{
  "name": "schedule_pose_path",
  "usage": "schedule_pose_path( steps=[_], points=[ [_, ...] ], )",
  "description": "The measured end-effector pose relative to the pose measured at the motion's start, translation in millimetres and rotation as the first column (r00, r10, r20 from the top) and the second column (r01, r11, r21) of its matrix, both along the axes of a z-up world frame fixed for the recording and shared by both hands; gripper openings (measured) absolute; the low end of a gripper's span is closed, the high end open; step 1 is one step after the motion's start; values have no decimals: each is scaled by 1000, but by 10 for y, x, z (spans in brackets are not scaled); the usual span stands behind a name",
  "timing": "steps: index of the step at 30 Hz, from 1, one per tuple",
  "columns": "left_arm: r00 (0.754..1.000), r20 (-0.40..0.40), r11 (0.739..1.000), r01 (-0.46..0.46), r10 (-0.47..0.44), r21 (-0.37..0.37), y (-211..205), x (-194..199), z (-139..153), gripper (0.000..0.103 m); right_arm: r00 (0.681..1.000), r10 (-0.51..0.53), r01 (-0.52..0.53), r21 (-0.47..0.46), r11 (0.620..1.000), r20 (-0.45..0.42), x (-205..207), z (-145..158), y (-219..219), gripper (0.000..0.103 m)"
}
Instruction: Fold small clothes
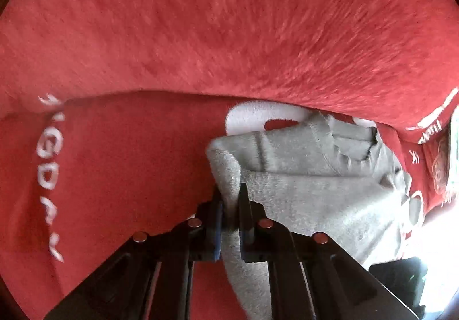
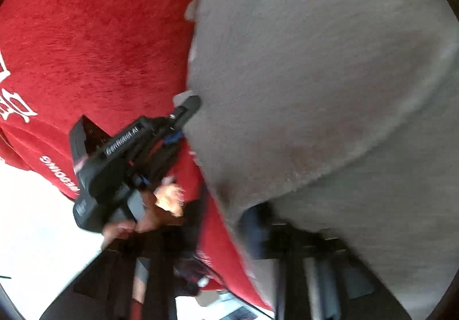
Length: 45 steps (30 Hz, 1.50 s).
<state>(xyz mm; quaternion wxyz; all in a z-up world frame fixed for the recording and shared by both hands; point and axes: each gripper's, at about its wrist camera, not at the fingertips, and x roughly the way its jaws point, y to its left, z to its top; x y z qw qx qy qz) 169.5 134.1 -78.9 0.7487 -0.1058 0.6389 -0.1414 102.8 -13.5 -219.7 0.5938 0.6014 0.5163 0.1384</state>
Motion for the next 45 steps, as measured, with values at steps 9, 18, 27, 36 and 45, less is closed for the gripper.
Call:
schedule_pose_path(
  steps=[9,18,27,36,45],
  points=[
    [993,72,988,-106,99,110,614,-52,-21,10,987,162,-158,-144,977,10,91,-105,508,11],
    [990,98,986,-110,98,128,680,-417,267,72,977,211,-195,-232,953,44,-157,275,131,45],
    [995,75,990,-72,63,121,222,-882,338,76,973,229,-228,-318,920,-35,-216,304,-314,9],
    [990,-10,989,-142,143,47,184,-726,62,76,986,163,-155,-449,880,-20,-467,740,-1351,45],
    [989,-27,987,-141,144,74,-31,-213,-169,72,971,-228,164,-508,845,-66,-516,750,-2803,45]
  ],
)
